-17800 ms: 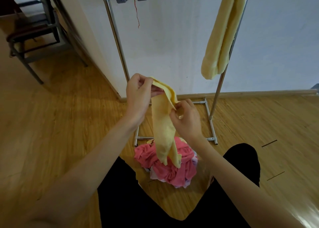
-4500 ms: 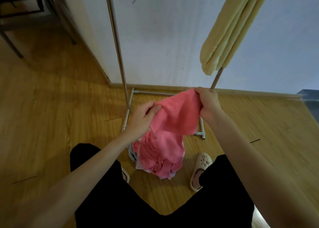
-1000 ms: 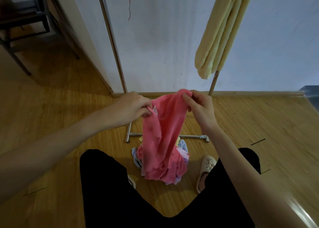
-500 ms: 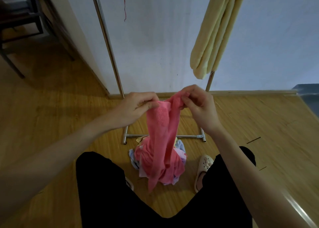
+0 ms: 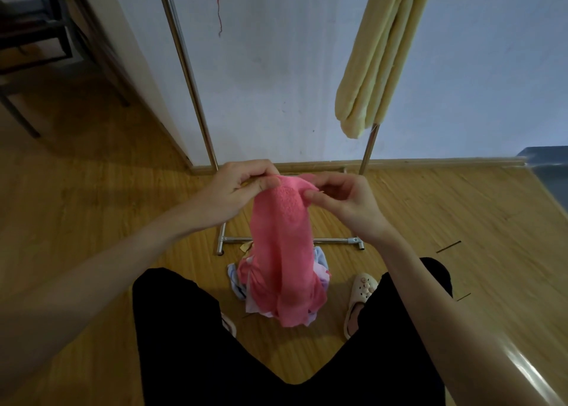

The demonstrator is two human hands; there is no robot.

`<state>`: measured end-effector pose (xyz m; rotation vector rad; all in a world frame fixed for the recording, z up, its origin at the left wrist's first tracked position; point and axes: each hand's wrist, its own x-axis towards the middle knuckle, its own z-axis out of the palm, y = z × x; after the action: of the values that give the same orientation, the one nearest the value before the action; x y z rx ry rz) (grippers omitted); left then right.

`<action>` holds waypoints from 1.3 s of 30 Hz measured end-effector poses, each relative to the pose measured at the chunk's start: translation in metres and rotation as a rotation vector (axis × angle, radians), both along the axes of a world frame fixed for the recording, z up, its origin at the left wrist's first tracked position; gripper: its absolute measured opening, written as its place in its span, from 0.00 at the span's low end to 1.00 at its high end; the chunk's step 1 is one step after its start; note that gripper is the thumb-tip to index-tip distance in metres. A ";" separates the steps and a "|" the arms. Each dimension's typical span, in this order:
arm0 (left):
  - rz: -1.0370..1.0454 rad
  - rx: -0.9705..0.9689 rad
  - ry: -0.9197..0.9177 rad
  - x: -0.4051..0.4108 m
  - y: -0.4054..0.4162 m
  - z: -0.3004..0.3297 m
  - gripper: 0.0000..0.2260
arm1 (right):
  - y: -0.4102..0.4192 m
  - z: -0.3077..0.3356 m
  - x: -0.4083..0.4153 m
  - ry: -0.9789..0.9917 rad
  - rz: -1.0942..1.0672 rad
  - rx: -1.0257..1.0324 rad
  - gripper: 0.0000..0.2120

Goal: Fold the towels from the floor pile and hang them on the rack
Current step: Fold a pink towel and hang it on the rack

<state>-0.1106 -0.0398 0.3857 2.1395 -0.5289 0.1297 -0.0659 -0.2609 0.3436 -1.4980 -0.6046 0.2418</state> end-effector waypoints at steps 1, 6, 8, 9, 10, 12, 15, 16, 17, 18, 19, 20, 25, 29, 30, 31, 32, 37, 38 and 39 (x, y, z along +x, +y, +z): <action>0.011 0.005 0.004 0.000 0.001 -0.001 0.14 | 0.000 0.000 0.000 -0.005 -0.018 0.005 0.07; -0.046 0.453 -0.336 -0.005 0.010 -0.002 0.16 | -0.008 0.002 0.004 -0.026 -0.048 0.006 0.03; -0.113 0.676 -0.470 -0.009 0.013 -0.004 0.15 | -0.011 0.005 0.006 -0.070 -0.001 -0.034 0.04; -0.139 0.745 -0.497 -0.010 0.016 -0.006 0.16 | -0.012 0.007 0.008 -0.088 0.018 -0.054 0.05; -0.150 0.807 -0.524 -0.009 0.020 -0.009 0.16 | -0.014 0.008 0.009 -0.105 0.025 -0.069 0.05; -0.157 0.912 -0.556 -0.008 0.028 -0.014 0.16 | -0.018 0.012 0.012 -0.128 0.019 -0.077 0.06; -0.137 0.982 -0.584 -0.004 0.039 -0.017 0.16 | -0.024 0.017 0.012 -0.157 0.006 -0.090 0.03; -0.120 0.993 -0.594 -0.001 0.041 -0.016 0.16 | -0.025 0.017 0.012 -0.169 -0.002 -0.103 0.03; -0.095 0.996 -0.610 0.001 0.043 -0.015 0.16 | -0.026 0.017 0.013 -0.180 -0.017 -0.113 0.03; -0.061 0.983 -0.628 0.003 0.044 -0.012 0.15 | -0.028 0.016 0.015 -0.195 -0.042 -0.121 0.03; -0.019 0.949 -0.645 0.004 0.045 -0.009 0.14 | -0.030 0.014 0.016 -0.214 -0.074 -0.134 0.04; 0.025 0.906 -0.665 0.005 0.045 -0.006 0.13 | -0.032 0.013 0.018 -0.234 -0.112 -0.150 0.03; 0.141 0.700 -0.676 0.005 0.035 0.011 0.10 | -0.037 0.015 0.020 -0.328 -0.284 -0.193 0.02; 0.175 0.637 -0.640 0.007 0.030 0.019 0.11 | -0.035 0.016 0.018 -0.387 -0.399 -0.131 0.04; 0.185 0.624 -0.631 0.008 0.029 0.021 0.12 | -0.034 0.016 0.018 -0.382 -0.424 -0.125 0.06; 0.199 0.603 -0.621 0.010 0.030 0.022 0.12 | -0.033 0.017 0.017 -0.380 -0.444 -0.122 0.09; 0.215 0.580 -0.612 0.011 0.030 0.022 0.12 | -0.032 0.019 0.018 -0.386 -0.459 -0.121 0.10; 0.289 0.499 -0.561 0.015 0.030 0.022 0.11 | -0.027 0.028 0.019 -0.415 -0.482 -0.121 0.06; 0.297 0.491 -0.556 0.015 0.029 0.021 0.11 | -0.027 0.028 0.020 -0.411 -0.489 -0.122 0.06; 0.304 0.498 -0.557 0.015 0.028 0.020 0.10 | -0.026 0.029 0.020 -0.414 -0.495 -0.128 0.05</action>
<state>-0.0959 -0.0114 0.4053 2.6674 -0.5884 0.8598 -0.0458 -0.2864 0.3727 -1.7863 -0.5275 -0.4284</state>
